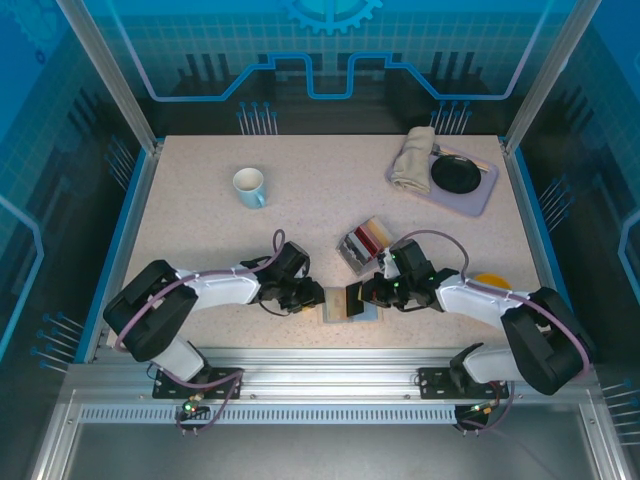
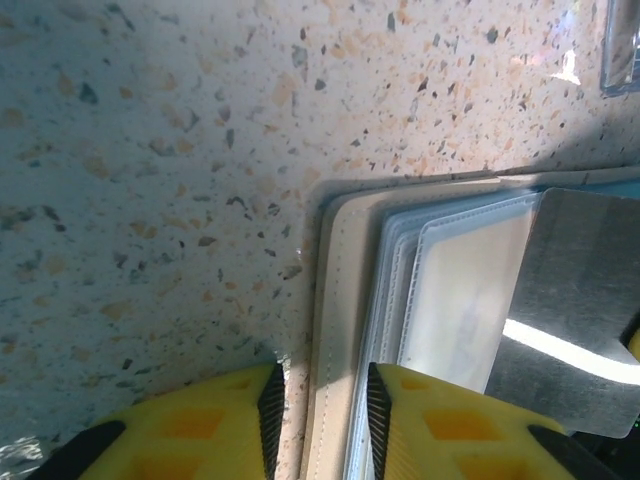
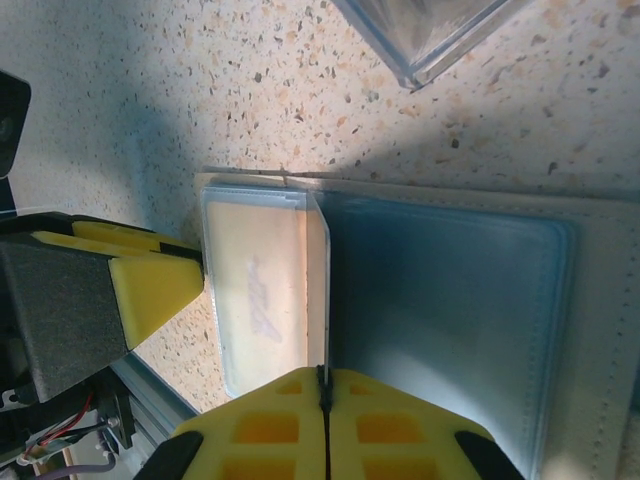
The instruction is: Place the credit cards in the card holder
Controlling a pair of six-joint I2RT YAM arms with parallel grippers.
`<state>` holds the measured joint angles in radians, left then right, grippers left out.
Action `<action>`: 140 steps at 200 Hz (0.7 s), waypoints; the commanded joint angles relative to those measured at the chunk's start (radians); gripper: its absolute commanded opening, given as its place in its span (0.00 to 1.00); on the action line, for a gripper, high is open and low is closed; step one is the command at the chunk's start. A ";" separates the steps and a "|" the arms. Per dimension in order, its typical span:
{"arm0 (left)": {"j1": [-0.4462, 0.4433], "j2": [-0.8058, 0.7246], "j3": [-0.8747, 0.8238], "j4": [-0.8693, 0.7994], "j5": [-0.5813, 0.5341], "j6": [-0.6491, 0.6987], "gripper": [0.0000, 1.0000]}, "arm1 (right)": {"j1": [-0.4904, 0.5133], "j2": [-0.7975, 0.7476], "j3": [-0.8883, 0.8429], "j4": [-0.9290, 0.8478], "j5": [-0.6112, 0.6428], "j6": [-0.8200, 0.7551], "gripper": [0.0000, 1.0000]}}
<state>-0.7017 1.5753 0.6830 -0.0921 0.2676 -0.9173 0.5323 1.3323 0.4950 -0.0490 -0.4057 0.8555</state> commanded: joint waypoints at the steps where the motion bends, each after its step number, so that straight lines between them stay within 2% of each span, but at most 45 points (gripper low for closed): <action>1: -0.012 0.031 0.018 0.003 0.020 -0.002 0.30 | 0.022 0.025 -0.027 0.019 -0.018 -0.014 0.07; 84: -0.020 0.040 0.016 0.008 0.013 -0.021 0.25 | 0.078 0.091 -0.026 0.095 0.000 0.042 0.07; 140: -0.021 0.031 0.016 -0.016 -0.010 -0.023 0.22 | 0.043 0.024 -0.027 -0.026 0.007 -0.025 0.06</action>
<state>-0.7025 1.5833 0.6857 -0.1001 0.2615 -0.9257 0.5835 1.3842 0.4839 0.0296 -0.4042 0.8745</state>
